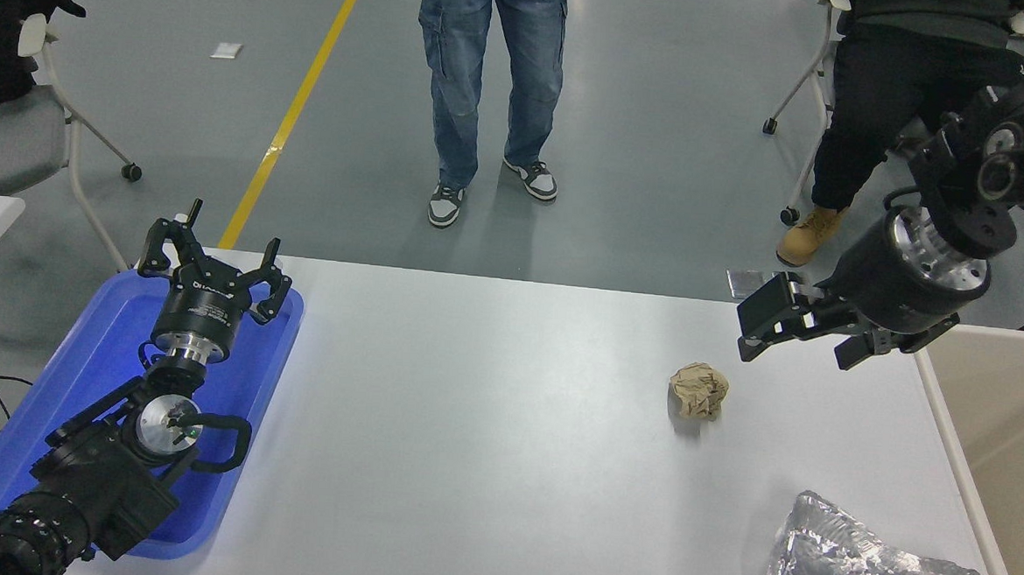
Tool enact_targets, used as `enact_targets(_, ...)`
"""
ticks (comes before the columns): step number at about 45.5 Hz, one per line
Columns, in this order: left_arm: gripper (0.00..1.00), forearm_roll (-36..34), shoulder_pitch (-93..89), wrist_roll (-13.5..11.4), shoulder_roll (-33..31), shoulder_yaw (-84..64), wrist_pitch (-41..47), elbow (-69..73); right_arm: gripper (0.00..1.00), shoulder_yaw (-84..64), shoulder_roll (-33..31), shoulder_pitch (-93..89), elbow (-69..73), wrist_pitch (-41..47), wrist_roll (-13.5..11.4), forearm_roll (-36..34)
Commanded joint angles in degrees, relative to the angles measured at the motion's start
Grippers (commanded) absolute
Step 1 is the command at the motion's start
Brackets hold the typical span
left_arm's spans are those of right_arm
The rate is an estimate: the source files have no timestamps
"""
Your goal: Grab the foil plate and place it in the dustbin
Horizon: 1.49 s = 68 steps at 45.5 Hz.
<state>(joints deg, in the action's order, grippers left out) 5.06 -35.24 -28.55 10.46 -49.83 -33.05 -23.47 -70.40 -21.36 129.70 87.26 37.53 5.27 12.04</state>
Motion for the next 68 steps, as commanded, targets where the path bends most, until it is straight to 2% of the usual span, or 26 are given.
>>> enact_targets(1,1.0,0.0,0.0,0.1,0.0,0.0,0.0,0.0,1.0,0.1,-0.2,0.0,-0.1,0.0,0.0,0.0)
enact_targets(55,1.0,0.0,0.0,0.1,0.0,0.0,0.0,0.0,1.0,-0.6,-0.2,-0.4,-1.1,-0.5,0.0,0.3)
enact_targets(68,1.0,0.0,0.0,0.1,0.0,0.0,0.0,0.0,1.0,-0.3,-3.2,-3.8,-5.2,-0.4,0.1,0.3)
